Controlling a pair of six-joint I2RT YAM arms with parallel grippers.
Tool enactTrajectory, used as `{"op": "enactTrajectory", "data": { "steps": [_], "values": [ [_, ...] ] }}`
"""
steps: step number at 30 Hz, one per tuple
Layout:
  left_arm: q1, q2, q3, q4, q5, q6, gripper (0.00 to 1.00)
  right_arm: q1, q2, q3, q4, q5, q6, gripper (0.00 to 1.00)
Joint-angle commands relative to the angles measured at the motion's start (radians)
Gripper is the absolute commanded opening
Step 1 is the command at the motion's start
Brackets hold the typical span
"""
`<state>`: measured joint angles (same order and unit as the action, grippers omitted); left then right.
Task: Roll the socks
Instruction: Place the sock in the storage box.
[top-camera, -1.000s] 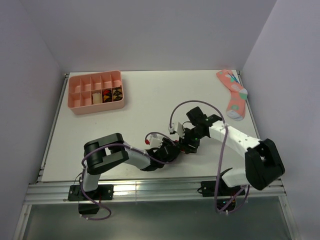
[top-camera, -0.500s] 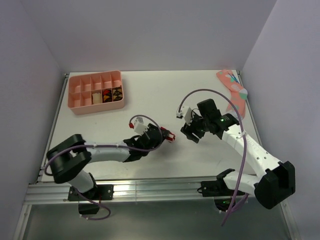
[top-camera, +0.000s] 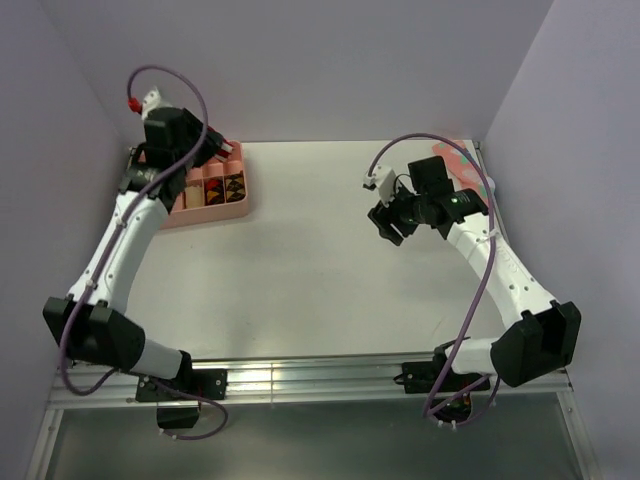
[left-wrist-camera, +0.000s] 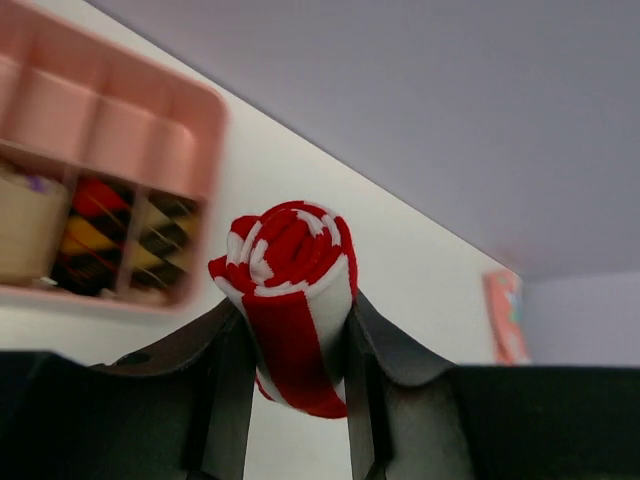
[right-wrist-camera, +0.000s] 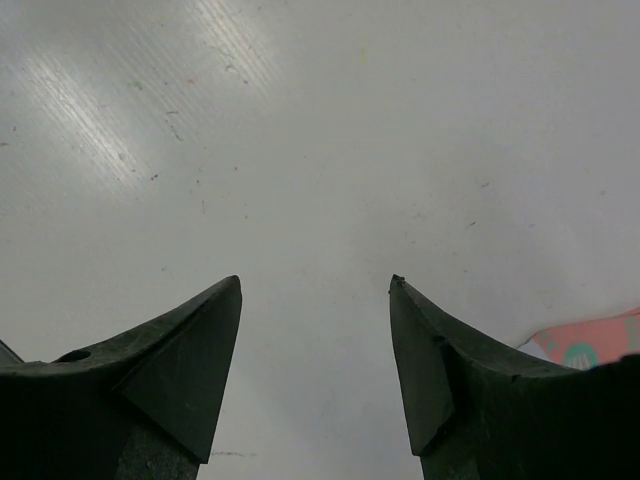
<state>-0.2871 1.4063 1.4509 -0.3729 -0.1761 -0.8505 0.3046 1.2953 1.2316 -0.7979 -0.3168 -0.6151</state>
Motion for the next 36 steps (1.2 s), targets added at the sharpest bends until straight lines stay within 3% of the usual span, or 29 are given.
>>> {"op": "enactTrajectory", "data": {
  "steps": [1, 11, 17, 23, 27, 31, 36],
  "values": [
    [0.12, 0.12, 0.139, -0.205, 0.123, 0.267, 0.0, -0.021, 0.028, 0.039, -0.046, -0.007, -0.009, 0.68],
    [0.232, 0.355, 0.344, -0.3, -0.276, 0.343, 0.0, -0.032, 0.114, 0.042, -0.029, 0.056, -0.012, 0.65],
    [0.318, 0.43, 0.345, -0.199, -0.162, 0.47, 0.0, -0.033, 0.162, 0.045, -0.02, 0.021, 0.0, 0.64],
    [0.443, 0.487, 0.309, -0.135, 0.05, 0.547, 0.0, -0.033, 0.197, 0.045, -0.011, -0.01, 0.018, 0.63],
    [0.463, 0.517, 0.269, -0.089, 0.19, 0.637, 0.0, -0.033, 0.213, 0.046, -0.007, -0.033, 0.029, 0.62],
    [0.5, 0.562, 0.236, -0.06, 0.37, 0.63, 0.0, -0.033, 0.239, 0.069, -0.021, -0.051, 0.038, 0.61],
    [0.503, 0.606, 0.235, -0.095, 0.429, 0.674, 0.0, -0.033, 0.249, 0.077, -0.023, -0.061, 0.041, 0.61]
  ]
}}
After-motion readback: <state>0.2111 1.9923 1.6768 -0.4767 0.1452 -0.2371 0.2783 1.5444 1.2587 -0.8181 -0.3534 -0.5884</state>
